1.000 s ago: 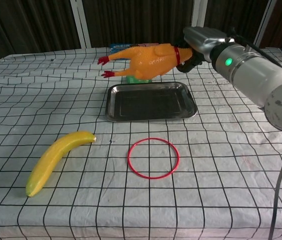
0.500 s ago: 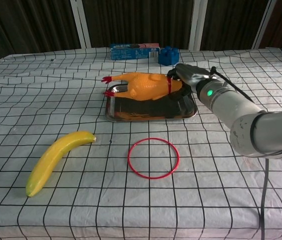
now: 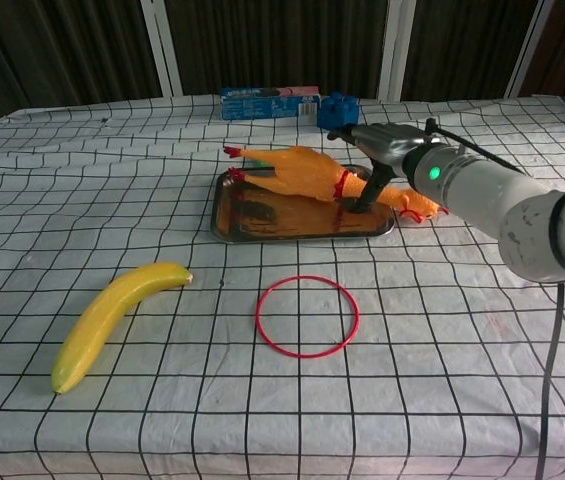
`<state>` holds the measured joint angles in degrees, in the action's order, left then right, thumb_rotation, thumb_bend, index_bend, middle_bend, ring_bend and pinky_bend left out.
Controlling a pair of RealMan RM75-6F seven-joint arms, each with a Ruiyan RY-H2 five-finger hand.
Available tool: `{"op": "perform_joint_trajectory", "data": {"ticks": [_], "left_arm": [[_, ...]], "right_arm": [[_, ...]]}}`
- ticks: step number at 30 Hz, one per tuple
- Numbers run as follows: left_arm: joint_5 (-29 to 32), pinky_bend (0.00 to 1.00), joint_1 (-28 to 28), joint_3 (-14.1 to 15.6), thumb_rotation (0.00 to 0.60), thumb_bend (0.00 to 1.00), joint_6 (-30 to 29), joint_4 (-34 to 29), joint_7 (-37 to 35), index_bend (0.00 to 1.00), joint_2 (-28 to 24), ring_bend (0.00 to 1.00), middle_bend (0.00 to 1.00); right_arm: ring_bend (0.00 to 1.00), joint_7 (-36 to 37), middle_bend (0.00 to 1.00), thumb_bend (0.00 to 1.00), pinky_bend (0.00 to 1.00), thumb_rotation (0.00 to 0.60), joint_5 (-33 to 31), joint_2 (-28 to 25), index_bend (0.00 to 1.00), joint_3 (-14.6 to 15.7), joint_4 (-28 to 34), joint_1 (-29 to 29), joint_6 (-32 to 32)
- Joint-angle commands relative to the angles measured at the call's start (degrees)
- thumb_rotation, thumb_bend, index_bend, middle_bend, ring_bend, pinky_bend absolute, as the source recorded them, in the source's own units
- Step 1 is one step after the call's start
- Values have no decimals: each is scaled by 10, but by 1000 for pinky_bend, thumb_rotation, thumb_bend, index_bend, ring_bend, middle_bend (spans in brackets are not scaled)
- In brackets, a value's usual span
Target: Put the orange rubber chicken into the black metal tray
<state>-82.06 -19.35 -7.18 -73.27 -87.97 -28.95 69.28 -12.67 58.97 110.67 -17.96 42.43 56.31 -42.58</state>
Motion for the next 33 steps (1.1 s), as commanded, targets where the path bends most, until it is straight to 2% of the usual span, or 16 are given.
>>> {"op": "perform_joint_trajectory", "data": {"ticks": [1,4,9,12,15,17,19,22,25,27,33], "left_arm": [[-2,0,4,1,600,272,-5,-5,3,0,-5,0,0],[-14,0,13,6,600,279,-24,-9,18,0,-11,0,0],[-35,0,44,37,600,296,-53,-20,102,0,-45,0,0],[-32,0,75,56,600,296,-80,-34,175,0,-60,0,0],[2,0,117,69,600,315,-115,-60,268,0,-55,0,0],[8,0,141,80,600,321,-141,-66,325,0,-44,0,0],[6,0,156,85,600,323,-162,-59,359,0,-29,0,0],[-3,0,174,88,600,323,-187,-34,376,0,-2,0,0],[-18,0,181,91,600,324,-195,-1,353,0,14,0,0],[-30,0,180,93,600,325,-193,7,347,0,13,0,0],[-66,0,179,99,600,325,-196,14,332,0,8,0,0]], "right_arm": [[0,-36,0,85,0,600,-3,-52,0,9,74,-18,-4],[0,-38,0,82,0,600,10,-109,0,15,167,-43,-27],[0,-39,0,74,0,600,68,-257,0,50,385,-127,-124],[0,-64,0,75,0,600,92,-361,0,89,506,-198,-197],[0,-88,0,76,0,600,119,-444,0,138,581,-279,-284],[0,-108,0,76,0,600,131,-478,0,177,598,-337,-343],[0,-117,0,76,0,600,143,-489,0,206,595,-384,-392],[0,-78,0,76,0,600,182,-487,0,239,567,-450,-462],[0,0,0,76,0,600,209,-473,0,241,521,-490,-507],[0,4,0,78,0,600,212,-469,0,236,499,-498,-512],[0,29,0,78,0,600,217,-475,0,220,496,-502,-495]]}}
